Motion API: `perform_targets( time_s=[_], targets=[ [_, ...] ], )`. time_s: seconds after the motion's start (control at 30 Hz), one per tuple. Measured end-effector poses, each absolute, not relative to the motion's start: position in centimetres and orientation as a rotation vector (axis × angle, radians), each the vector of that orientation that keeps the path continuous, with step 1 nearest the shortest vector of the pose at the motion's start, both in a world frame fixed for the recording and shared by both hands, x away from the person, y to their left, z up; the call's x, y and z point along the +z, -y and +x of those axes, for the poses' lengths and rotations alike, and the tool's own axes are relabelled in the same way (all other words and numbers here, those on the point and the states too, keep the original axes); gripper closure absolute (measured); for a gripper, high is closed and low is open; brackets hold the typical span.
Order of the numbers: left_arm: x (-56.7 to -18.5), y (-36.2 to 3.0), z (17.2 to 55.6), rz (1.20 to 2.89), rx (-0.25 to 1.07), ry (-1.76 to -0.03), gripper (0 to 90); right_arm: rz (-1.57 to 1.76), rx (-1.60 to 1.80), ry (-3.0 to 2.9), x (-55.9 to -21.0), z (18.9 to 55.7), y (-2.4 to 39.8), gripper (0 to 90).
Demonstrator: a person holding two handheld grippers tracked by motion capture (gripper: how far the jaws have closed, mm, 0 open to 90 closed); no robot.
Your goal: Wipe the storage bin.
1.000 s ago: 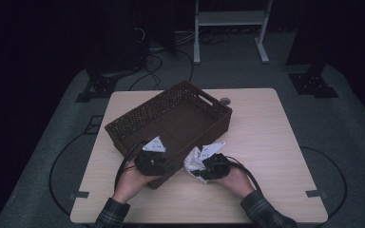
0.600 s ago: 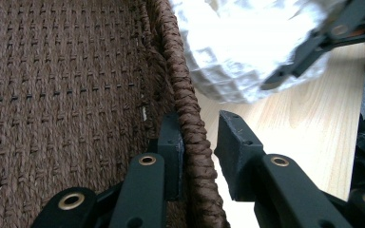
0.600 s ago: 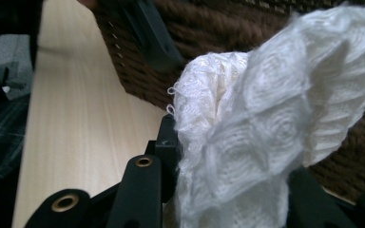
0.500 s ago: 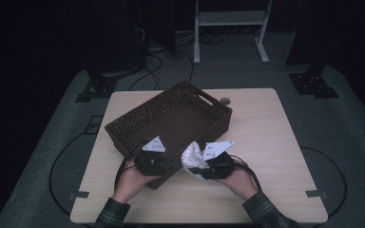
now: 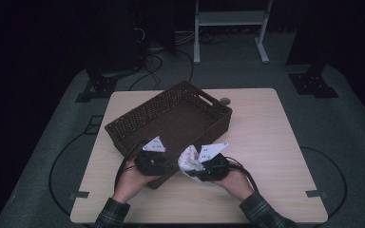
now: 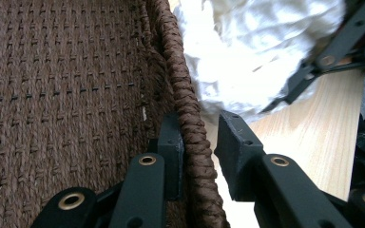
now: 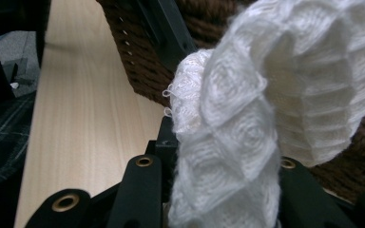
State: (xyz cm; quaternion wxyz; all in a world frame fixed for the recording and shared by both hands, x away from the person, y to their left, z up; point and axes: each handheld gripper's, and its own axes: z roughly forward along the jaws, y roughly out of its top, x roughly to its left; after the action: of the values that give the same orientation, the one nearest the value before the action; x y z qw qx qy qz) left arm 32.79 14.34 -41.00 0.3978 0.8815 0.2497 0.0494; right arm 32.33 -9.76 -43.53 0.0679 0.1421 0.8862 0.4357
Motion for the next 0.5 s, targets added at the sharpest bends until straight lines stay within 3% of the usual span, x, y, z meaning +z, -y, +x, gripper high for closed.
perform_targets(
  time_s=[0.5],
  targets=[
    [-41.0,-14.4,32.8,2.236,0.126,-0.631,70.7,0.441,1.216,-2.765,-46.7,33.1,8.2,68.2]
  ],
)
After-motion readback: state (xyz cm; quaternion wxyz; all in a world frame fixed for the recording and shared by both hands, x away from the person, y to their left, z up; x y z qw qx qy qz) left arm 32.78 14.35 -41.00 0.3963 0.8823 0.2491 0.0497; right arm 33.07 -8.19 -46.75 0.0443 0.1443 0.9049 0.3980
